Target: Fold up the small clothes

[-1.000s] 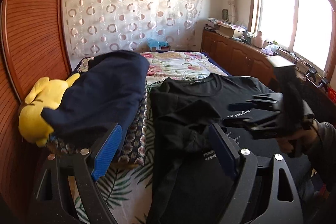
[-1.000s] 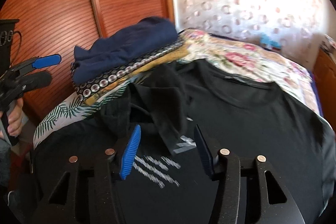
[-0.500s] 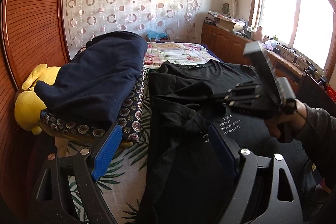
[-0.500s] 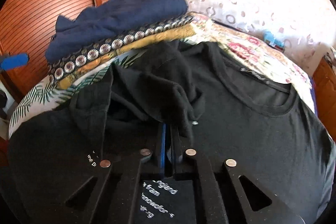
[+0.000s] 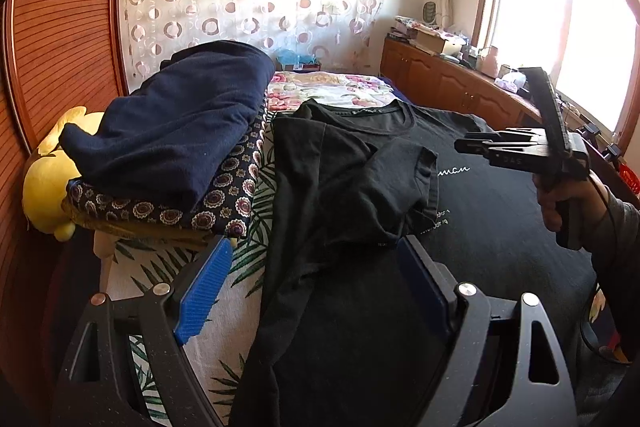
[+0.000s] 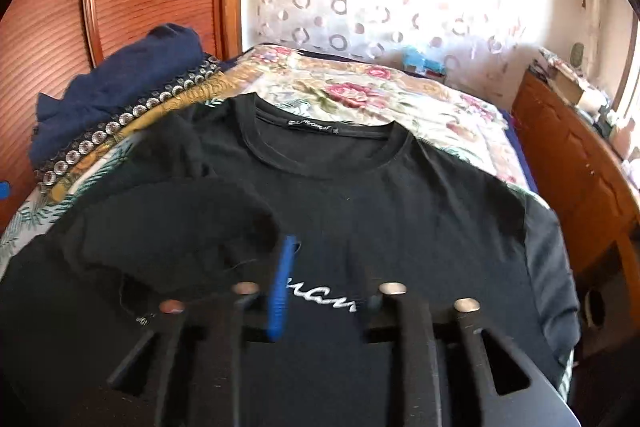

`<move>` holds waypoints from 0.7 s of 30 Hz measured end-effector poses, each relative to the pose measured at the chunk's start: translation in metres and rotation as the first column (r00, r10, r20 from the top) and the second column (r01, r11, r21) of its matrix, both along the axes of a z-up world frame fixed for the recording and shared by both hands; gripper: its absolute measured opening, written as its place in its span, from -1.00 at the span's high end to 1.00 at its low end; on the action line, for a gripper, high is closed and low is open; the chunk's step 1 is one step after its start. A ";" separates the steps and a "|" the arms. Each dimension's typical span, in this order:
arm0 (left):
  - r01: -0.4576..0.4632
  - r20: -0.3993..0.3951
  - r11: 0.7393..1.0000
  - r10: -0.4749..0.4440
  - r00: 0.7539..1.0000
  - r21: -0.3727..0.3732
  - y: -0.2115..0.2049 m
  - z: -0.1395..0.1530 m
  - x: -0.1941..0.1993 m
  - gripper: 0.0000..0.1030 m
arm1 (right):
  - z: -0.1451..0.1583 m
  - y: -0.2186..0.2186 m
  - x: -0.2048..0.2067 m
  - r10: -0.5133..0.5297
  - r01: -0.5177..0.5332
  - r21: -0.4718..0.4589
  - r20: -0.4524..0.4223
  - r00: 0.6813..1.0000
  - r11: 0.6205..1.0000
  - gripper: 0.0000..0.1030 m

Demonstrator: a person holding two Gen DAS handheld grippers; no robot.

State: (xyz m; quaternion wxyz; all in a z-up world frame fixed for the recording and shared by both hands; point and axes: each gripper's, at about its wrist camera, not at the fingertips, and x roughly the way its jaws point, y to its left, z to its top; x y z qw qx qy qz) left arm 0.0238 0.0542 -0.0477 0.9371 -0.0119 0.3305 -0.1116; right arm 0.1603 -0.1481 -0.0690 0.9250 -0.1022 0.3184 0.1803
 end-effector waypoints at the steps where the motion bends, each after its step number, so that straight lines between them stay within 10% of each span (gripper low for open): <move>1: -0.001 -0.001 1.000 0.001 1.000 0.001 0.000 0.000 0.000 -0.65 | 0.001 0.001 -0.005 0.020 -0.020 0.016 -0.002 1.000 1.000 0.36; 10: -0.002 0.009 1.000 0.002 1.000 -0.003 0.000 0.001 -0.004 -0.65 | -0.022 0.051 -0.034 0.312 -0.298 0.130 -0.107 0.944 0.946 0.36; 19: -0.006 0.001 1.000 0.006 1.000 -0.011 0.004 -0.002 -0.006 -0.65 | -0.042 0.081 -0.011 0.326 -0.311 0.106 -0.174 0.929 0.944 0.37; 21: -0.009 -0.001 1.000 0.009 1.000 -0.016 0.005 -0.003 -0.005 -0.65 | -0.044 0.081 -0.014 0.326 -0.313 0.095 -0.177 0.929 0.945 0.90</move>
